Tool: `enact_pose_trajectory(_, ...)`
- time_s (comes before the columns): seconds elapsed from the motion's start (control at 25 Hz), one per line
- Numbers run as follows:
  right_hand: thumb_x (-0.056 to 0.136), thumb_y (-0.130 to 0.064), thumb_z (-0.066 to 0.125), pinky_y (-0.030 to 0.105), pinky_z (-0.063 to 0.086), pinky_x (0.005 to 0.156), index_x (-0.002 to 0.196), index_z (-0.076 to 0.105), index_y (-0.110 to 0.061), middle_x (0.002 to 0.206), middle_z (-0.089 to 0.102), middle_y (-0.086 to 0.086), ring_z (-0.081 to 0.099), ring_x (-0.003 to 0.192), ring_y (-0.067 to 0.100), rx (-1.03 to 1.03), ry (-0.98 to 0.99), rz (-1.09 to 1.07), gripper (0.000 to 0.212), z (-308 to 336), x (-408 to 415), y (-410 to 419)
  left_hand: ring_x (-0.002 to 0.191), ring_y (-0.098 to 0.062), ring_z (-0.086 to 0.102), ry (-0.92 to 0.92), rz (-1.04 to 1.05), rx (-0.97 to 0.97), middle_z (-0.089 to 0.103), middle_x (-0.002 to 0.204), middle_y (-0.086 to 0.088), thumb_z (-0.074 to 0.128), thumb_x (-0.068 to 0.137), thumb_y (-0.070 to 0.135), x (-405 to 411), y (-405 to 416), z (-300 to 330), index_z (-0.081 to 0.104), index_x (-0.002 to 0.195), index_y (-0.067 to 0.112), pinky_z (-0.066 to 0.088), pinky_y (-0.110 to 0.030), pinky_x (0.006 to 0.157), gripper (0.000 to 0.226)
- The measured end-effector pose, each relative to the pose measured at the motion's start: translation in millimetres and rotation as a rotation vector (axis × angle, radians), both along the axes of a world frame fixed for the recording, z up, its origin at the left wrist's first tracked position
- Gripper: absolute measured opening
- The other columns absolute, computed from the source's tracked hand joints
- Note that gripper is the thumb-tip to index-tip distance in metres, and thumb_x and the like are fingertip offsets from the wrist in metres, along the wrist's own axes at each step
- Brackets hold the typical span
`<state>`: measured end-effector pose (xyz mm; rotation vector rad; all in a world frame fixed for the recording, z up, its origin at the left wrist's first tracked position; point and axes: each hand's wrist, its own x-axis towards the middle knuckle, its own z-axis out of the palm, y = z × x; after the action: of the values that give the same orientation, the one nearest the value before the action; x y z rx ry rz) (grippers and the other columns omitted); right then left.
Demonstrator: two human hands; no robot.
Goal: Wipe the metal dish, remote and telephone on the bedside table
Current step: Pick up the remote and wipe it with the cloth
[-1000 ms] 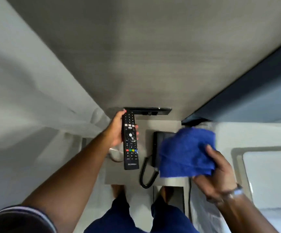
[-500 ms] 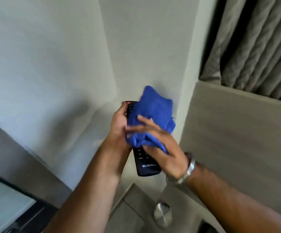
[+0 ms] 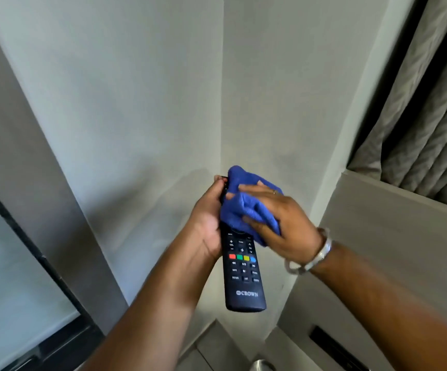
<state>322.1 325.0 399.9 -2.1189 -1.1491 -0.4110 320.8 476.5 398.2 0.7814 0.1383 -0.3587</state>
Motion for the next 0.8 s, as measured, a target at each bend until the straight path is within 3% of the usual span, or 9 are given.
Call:
enact_pose_trajectory(0.16,0.083,-0.006,0.05,0.044,0.036,0.107,0.111,0.063,-0.006,0.116,0.067,0.005,0.054,0.121,0.021,0.202,0.049,0.153,0.031,-21.6,-53.1,-2.6,0.049,-0.026,0.069,0.086,0.111,-0.032,0.068,0.058,-0.014,0.046,0.095,0.058,5.4,6.4,8.0,0.071,0.058,0.005,0.056,-0.033,0.042,0.069)
enact_pose_trajectory(0.28,0.086,-0.017,0.049,0.041,0.044,0.094,0.107,0.064,-0.011,0.113,0.066,0.002,0.059,0.11,0.019,0.103,-0.059,0.187,0.026,-15.1,-61.3,-12.7,0.042,-0.021,0.063,0.128,0.051,-0.052,0.061,0.049,-0.008,0.044,0.095,0.061,-3.1,-3.4,8.3,0.065,0.048,0.011,0.053,-0.026,0.043,0.072)
enact_pose_trajectory(0.44,0.095,-0.034,0.044,0.041,0.049,0.078,0.11,0.067,-0.017,0.101,0.066,0.006,0.063,0.089,0.023,-0.252,-0.308,0.129,0.032,7.6,-41.8,-18.3,0.061,-0.021,0.07,0.028,-0.073,0.004,0.069,0.069,-0.01,0.045,0.095,0.06,-18.6,-16.8,-1.9,0.073,0.074,0.011,0.058,-0.027,0.056,0.06)
enact_pose_trajectory(0.56,0.088,-0.026,0.057,0.039,0.05,0.071,0.11,0.069,-0.016,0.094,0.066,0.01,0.062,0.082,0.03,-0.34,-0.383,-0.158,0.027,33.4,-20.1,-12.6,0.075,-0.027,0.072,-0.02,-0.11,-0.016,0.072,0.082,-0.016,0.05,0.094,0.058,-24.2,-17.8,-0.3,0.071,0.095,0.007,0.058,-0.041,0.078,0.056)
enact_pose_trajectory(0.6,0.085,-0.024,0.061,0.041,0.05,0.071,0.109,0.068,-0.017,0.095,0.066,0.01,0.061,0.083,0.031,-0.321,-0.343,-0.247,0.026,38.9,-18.1,-7.3,0.074,-0.027,0.072,-0.028,-0.096,-0.038,0.072,0.08,-0.017,0.05,0.094,0.059,-25.0,-16.4,1.5,0.07,0.094,0.006,0.056,-0.044,0.079,0.056)
enact_pose_trajectory(0.68,0.085,-0.022,0.06,0.043,0.049,0.074,0.108,0.068,-0.017,0.094,0.064,0.009,0.059,0.086,0.03,-0.24,-0.268,-0.296,0.024,37.7,-27.0,2.9,0.068,-0.024,0.07,-0.06,-0.078,-0.021,0.069,0.075,-0.015,0.043,0.095,0.062,-24.1,-12.2,5.3,0.069,0.087,0.007,0.058,-0.035,0.071,0.061)
enact_pose_trajectory(0.8,0.084,-0.023,0.055,0.035,0.051,0.076,0.108,0.066,-0.019,0.096,0.062,0.004,0.058,0.087,0.019,-0.183,-0.144,-0.13,0.026,18.2,-66.8,0.1,0.066,-0.023,0.07,-0.041,0.001,-0.026,0.068,0.073,-0.009,0.037,0.095,0.064,-14.8,-0.2,9.5,0.059,0.086,0.008,0.056,-0.029,0.063,0.061)
